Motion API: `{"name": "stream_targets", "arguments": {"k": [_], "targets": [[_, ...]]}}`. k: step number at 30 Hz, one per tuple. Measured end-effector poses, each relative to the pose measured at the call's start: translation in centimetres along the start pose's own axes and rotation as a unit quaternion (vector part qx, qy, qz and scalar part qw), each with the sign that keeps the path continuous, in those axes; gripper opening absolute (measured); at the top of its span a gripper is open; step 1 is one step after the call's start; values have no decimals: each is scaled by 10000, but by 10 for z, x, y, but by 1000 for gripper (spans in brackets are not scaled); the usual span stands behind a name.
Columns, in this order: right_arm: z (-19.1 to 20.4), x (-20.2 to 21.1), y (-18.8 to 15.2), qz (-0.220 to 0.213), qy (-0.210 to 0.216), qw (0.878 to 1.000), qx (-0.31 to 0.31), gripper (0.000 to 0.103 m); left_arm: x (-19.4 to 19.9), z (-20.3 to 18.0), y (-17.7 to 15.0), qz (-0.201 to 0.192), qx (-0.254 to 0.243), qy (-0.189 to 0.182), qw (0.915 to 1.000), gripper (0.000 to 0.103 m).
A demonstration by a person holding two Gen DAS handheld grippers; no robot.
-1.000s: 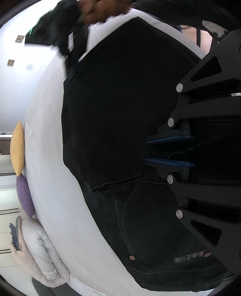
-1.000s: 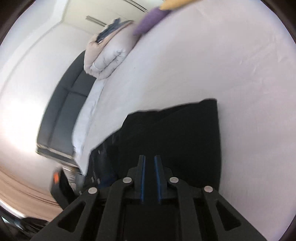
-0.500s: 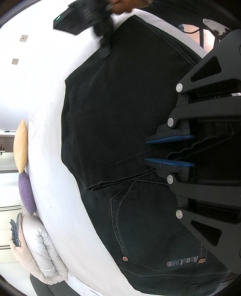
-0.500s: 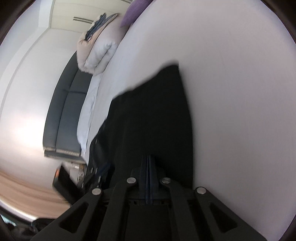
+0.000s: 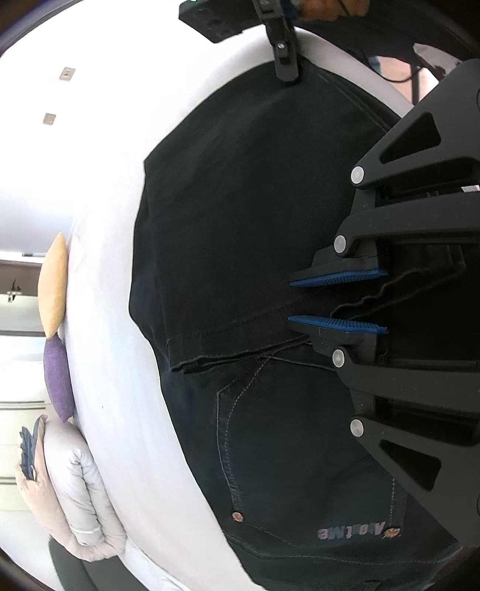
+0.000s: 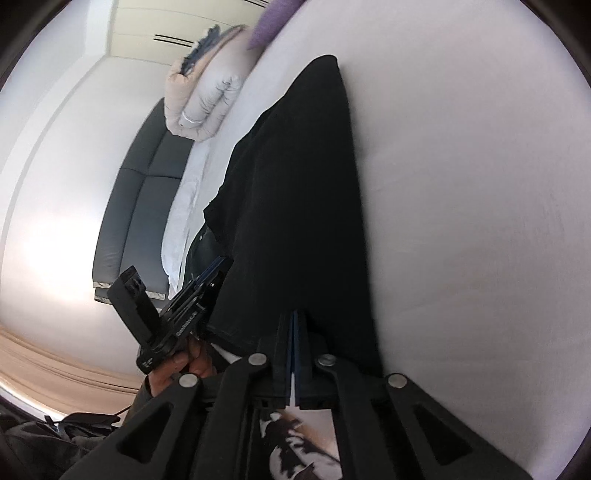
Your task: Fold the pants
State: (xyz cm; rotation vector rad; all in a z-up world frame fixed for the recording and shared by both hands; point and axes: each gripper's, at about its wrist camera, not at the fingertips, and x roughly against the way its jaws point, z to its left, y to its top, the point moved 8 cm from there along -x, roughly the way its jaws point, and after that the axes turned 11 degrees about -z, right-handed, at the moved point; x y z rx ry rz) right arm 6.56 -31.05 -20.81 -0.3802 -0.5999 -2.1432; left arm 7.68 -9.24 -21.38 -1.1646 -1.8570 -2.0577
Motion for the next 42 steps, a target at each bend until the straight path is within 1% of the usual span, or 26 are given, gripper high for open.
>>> {"name": "stream_targets", "arguments": {"k": [4,6,8,12,14,22,36,38,41,42], "targets": [[7,-1,-2,-170,-173,9990,381,0,8,6,-2,-169,223,-79,9996,16],[5,-1,-2,-238,-167,9990,339,0,13,11,-3,-225,402,-156,9988,16],[6,-2,-2,-288,-207,9988,352,0,17,15,-4,-208,541,-214,9981,16],[5,-2,-1,-405,-281,9981,364,0,23,21,-7,-101,793,-282,9964,20],[5,-2,-1,-453,-282,9980,352,0,24,23,-9,-64,855,-302,9959,20],[4,-4,3,-572,-315,9972,357,0,27,24,-10,-3,889,-258,9957,20],[5,1,2,-631,-460,9963,348,0,23,20,-4,69,910,-203,9956,21],[8,3,2,-634,-528,9959,370,0,24,20,-4,71,939,-217,9953,21],[17,6,0,-642,-760,9929,644,1,28,23,-4,64,1074,-277,9938,21],[22,8,0,-657,-828,9917,733,4,30,24,-4,78,1141,-300,9930,21]]}}
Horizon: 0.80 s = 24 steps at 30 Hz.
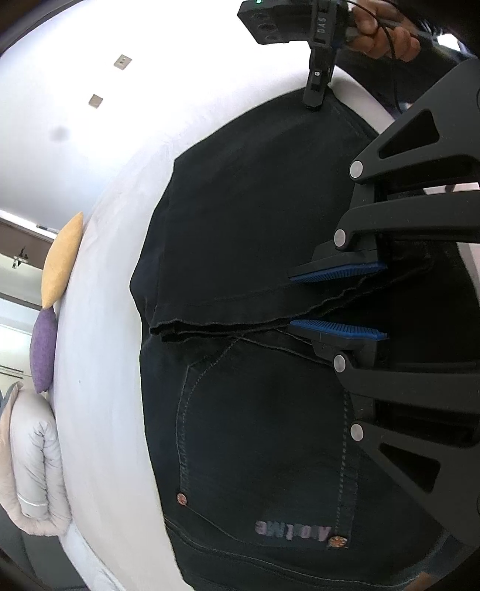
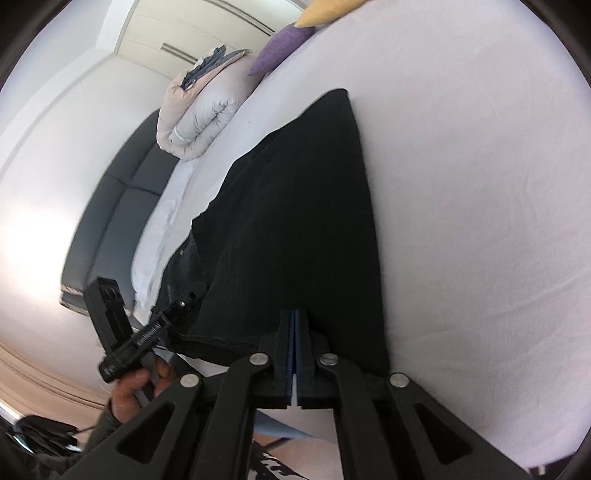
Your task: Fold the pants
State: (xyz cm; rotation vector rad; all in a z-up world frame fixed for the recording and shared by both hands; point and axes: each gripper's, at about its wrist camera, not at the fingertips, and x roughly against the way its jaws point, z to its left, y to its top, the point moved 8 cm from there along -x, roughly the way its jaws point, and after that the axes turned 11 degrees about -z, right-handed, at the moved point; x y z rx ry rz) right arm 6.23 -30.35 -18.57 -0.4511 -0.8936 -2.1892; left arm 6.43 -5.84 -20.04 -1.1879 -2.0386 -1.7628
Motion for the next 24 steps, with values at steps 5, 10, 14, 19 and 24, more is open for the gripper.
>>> {"name": "stream_targets", "arguments": {"k": [5,10,14,19,24], "targets": [[39,16,13,-338,193,9989,271,65,42,19,16,-325,410,90,9986,22],[91,0,32,-221,778,9951,573,65,114,75,23,-1258,1520,323,9798,94],[119,-37,35,172,1062,9922,634,64,143,126,-7,-1424,2397,587,9585,94],[138,-86,29,660,1330,9878,462,53,140,170,-47,-1318,3815,324,9144,93],[134,-115,16,979,1335,9861,175,41,126,177,-40,-1454,4108,-8,9000,93]]}}
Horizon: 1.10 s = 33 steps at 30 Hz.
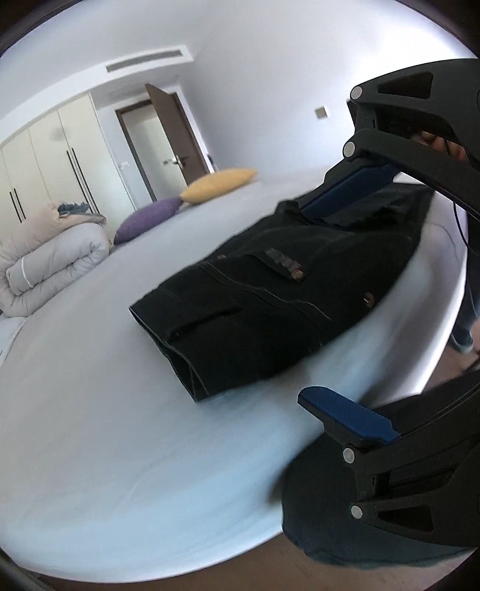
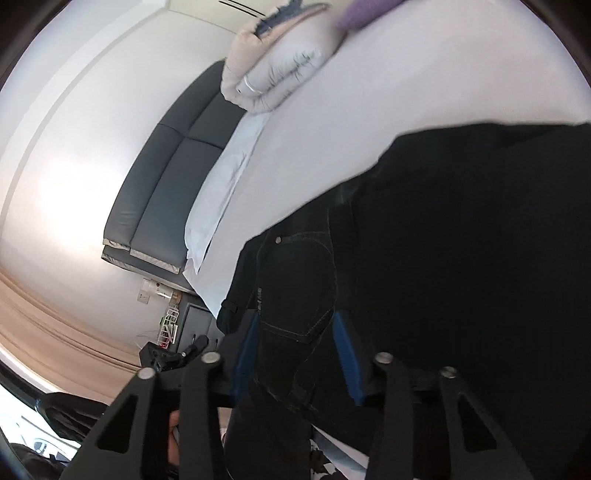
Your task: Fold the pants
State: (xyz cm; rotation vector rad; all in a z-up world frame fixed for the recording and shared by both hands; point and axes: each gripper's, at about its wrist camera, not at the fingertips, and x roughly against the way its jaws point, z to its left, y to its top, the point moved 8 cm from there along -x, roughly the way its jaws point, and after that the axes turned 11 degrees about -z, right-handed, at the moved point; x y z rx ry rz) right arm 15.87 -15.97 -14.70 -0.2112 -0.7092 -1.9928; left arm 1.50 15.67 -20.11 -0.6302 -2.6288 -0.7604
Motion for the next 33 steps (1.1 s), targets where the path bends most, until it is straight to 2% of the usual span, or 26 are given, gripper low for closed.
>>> {"name": "stream_targets", "arguments": {"k": [7,14,15,16,18,23,25,26,28,30,31,33], "targets": [[-18,-11,-5,126,8,9992,-388,41,-24,27,13,2,807,-197,9965,93],[-18,-22,-5,244,89,9987,-438,39,-31,31,25,-33,1187,-381,9922,93],[-17,-23,-5,254,94,9987,-427,39,-31,30,27,-45,1237,-421,9914,89],[-16,-24,-5,261,95,9987,-419,39,-33,27,29,-55,1284,-478,9905,80],[-16,-23,-5,269,108,9988,-397,38,-37,27,32,2,1329,-488,9899,72],[-11,-27,3,244,95,9991,-341,37,-34,32,23,113,1575,-632,9854,66],[-9,-30,5,275,57,9992,-275,36,-32,35,20,114,1670,-647,9838,59],[-7,-34,5,319,8,9992,-219,35,-33,35,21,124,1620,-616,9848,56],[-6,-41,6,382,-76,9991,-163,32,-31,37,19,143,1477,-477,9878,31],[-6,-50,7,453,-121,9988,-152,29,-37,32,24,126,1249,-356,9915,29],[-7,-56,7,503,-195,9985,-128,27,-36,29,26,109,1080,-279,9937,24],[-12,-66,5,631,-394,9972,-84,25,-33,18,29,53,644,-151,9978,19]]}}
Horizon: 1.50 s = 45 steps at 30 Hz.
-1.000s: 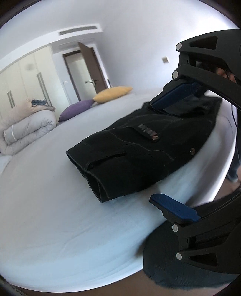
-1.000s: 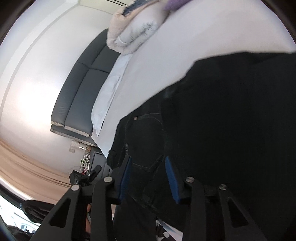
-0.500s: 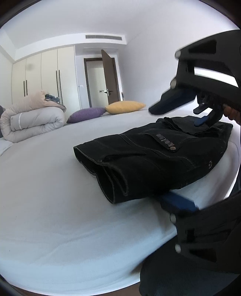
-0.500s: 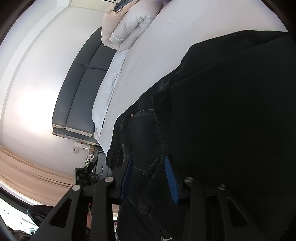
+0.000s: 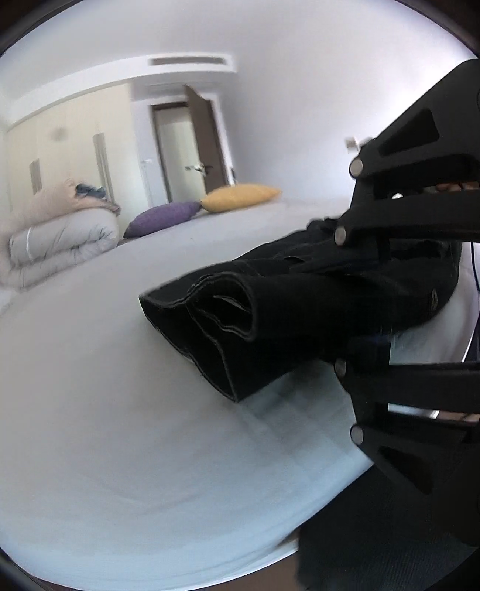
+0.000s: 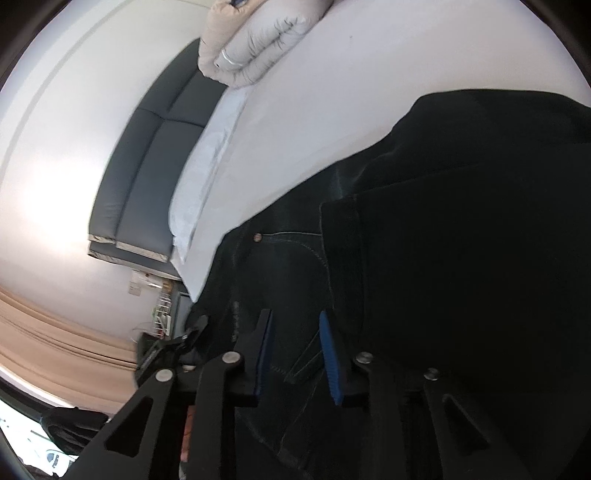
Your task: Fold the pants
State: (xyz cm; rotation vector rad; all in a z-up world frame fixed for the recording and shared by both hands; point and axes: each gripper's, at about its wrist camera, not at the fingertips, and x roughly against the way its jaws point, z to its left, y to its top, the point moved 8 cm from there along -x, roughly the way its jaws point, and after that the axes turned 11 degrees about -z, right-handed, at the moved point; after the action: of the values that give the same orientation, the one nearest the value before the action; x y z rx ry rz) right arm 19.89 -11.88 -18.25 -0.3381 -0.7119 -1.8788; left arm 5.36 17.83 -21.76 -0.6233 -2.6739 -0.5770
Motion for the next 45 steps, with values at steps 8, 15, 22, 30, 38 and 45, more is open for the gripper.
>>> {"name": "stream_targets", "arguments": {"k": [8,15,22,30,38,45], "targets": [[-26,-9,1,76,-478,9987,-135,0,4,-47,-3,-217,-1368,326,9898,13],[-32,-4,0,-74,-429,9990,-106,0,-6,-106,-17,-264,-2484,293,9679,11],[-34,84,21,-935,576,9911,-754,63,-26,-199,-98,27,-4353,-65,9003,11],[-61,157,31,-1408,1075,9789,-1018,83,-76,-208,-261,1004,-6409,-125,7609,11],[-78,130,15,-903,452,9911,-868,82,-68,-196,-325,1182,-7144,-184,6894,11],[-79,127,1,-795,36,9946,-668,65,-75,-197,-315,1174,-7099,-186,6942,11]]}}
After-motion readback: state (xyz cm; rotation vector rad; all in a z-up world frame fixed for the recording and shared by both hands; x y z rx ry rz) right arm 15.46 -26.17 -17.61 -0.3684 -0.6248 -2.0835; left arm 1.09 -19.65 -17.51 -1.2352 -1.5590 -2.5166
